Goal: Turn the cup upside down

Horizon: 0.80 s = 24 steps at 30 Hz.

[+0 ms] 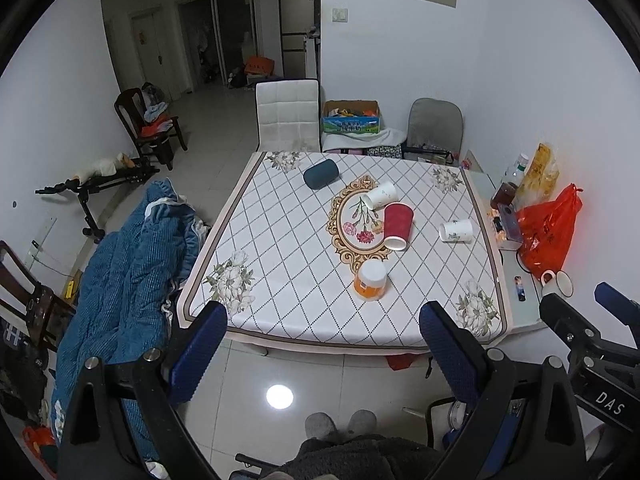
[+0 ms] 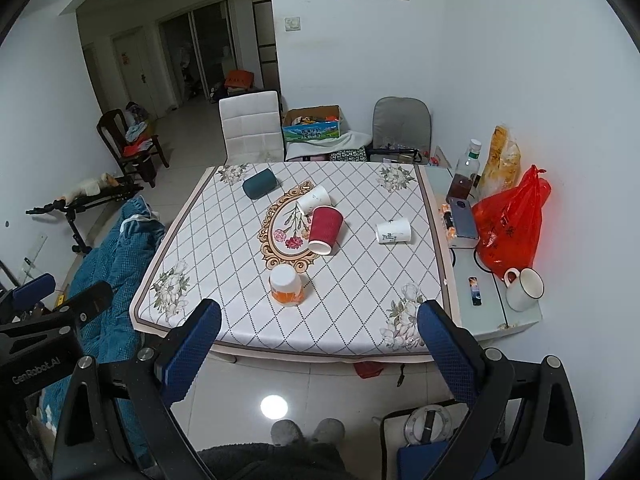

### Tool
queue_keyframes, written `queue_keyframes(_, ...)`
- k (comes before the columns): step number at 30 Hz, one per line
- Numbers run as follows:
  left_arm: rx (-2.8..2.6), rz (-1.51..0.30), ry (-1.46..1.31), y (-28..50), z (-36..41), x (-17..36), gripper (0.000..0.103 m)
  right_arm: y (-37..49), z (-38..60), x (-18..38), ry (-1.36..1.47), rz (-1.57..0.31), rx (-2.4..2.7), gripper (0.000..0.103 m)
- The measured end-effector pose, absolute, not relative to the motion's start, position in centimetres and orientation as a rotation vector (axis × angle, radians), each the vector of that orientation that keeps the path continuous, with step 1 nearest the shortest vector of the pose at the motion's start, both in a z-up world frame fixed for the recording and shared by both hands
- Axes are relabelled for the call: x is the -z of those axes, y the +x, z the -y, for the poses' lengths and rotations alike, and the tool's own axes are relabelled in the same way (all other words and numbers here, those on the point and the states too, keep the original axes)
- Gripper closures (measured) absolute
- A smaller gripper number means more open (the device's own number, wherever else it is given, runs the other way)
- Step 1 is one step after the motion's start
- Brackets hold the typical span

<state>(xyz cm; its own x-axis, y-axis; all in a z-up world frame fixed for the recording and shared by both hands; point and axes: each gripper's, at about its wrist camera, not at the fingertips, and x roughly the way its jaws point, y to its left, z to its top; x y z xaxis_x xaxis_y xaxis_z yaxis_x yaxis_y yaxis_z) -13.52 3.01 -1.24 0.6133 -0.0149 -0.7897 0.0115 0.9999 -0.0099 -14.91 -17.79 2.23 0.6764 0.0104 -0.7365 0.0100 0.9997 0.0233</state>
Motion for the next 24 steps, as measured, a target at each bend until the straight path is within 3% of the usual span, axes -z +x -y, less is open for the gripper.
queue_keyframes(24,-0.016,-0.901,-0.008,-14.03,-3.02,0.98,0.000,-15.33,17.79,-2.28,0.022,-0.829,-0.007,0.002)
